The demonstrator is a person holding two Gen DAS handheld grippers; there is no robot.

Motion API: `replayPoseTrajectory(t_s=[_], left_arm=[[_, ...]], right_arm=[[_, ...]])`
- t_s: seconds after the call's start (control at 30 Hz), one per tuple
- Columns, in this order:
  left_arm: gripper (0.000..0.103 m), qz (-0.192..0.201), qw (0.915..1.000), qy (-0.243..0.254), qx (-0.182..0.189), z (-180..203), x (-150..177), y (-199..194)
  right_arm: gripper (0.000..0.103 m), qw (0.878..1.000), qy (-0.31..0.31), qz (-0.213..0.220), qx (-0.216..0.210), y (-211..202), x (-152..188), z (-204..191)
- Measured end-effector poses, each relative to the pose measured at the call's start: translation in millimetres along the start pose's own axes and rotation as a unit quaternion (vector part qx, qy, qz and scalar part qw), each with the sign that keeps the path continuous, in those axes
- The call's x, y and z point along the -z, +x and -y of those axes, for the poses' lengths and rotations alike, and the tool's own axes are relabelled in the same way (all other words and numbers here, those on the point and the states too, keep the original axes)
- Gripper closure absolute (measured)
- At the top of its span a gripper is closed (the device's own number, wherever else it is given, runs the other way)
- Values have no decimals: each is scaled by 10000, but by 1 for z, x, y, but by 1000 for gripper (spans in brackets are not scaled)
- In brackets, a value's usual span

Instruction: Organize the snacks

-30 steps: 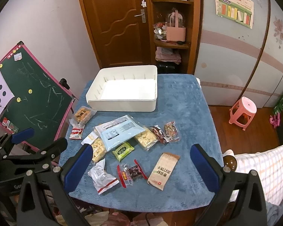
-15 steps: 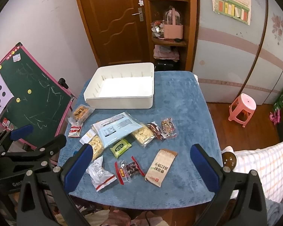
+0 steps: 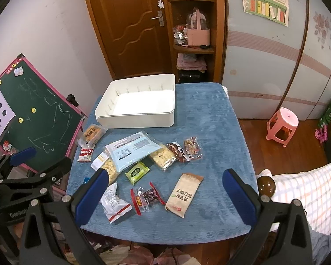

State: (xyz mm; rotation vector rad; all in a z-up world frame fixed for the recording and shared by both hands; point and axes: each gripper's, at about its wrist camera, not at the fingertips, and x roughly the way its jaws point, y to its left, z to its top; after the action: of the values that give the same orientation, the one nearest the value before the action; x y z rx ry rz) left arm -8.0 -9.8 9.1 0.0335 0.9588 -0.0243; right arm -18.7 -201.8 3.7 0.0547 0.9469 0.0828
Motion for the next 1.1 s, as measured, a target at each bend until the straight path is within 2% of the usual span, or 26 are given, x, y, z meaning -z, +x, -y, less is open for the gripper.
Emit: replayPoseTrajectory(t_s=[0.37,0.57,0.7,0.87,1.1], left_arm=[[2,61,9999,-67,-65,0,8,1],[2,96,9993,-234,279,-7,11,6],[2,-37,9991,-323,255,-7,17,16],[2,-224,9974,-562,401,-15,25,30],[2,-431,9968,-676,22,-22,40,58]], right_arm=[[0,9999,-132,100,6,1,1,8],[0,9999,-151,25,-65,9,2,17],[0,9997,-221,-2,-45,16,6,20],[0,9994,-248,-230,-14,36,11,27],[0,9971,-163,-741,-35,76,25,43]])
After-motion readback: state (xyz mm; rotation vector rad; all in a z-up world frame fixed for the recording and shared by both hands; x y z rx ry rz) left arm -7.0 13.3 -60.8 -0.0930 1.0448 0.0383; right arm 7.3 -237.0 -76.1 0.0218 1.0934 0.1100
